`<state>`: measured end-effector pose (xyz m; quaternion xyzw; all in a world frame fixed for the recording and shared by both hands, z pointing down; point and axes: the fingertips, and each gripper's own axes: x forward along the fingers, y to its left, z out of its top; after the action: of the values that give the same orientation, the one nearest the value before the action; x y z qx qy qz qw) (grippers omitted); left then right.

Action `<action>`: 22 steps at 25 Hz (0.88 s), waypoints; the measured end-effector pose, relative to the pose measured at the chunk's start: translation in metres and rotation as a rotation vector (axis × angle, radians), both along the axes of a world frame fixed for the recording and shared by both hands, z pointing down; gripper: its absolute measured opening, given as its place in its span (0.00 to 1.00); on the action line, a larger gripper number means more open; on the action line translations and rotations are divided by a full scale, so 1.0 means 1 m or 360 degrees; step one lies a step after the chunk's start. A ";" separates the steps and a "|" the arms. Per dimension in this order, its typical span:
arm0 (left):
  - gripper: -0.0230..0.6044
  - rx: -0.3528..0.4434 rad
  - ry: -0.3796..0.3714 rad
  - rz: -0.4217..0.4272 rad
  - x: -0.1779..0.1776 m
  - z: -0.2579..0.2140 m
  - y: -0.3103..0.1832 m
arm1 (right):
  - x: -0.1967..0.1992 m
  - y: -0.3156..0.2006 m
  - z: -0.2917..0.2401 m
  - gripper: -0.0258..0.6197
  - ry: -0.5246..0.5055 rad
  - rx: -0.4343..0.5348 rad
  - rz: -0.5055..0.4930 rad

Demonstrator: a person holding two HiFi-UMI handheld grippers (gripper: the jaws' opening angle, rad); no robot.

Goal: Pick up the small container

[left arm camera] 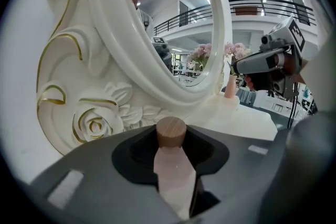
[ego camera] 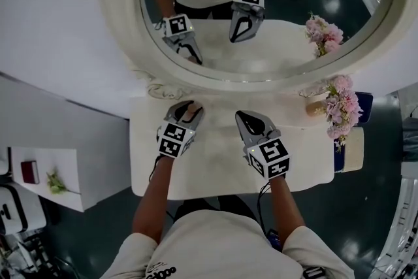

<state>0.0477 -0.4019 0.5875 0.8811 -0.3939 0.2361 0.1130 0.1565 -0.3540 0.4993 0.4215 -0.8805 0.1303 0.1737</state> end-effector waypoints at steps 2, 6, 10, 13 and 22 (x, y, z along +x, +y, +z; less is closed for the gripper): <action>0.28 0.0022 0.0014 0.0000 0.001 -0.001 -0.001 | 0.002 0.001 0.005 0.04 0.0015 -0.0012 -0.0013; 0.28 0.0038 0.0020 -0.0022 -0.001 -0.001 -0.002 | 0.008 0.005 0.007 0.04 0.0026 -0.0014 0.0001; 0.28 0.0046 0.0029 -0.0039 -0.002 -0.001 0.003 | 0.013 0.012 0.001 0.04 0.0051 0.0014 0.0018; 0.28 0.0046 0.0086 -0.0054 -0.003 -0.005 0.009 | 0.019 0.017 -0.006 0.04 0.0072 0.0042 0.0041; 0.28 0.0177 0.0143 0.0045 -0.003 -0.061 0.028 | 0.044 0.034 -0.045 0.04 0.0128 0.0181 0.0177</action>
<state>0.0446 -0.3737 0.5262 0.9012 -0.3885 0.1757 0.0782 0.2002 -0.3201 0.4540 0.4838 -0.8540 0.0727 0.1772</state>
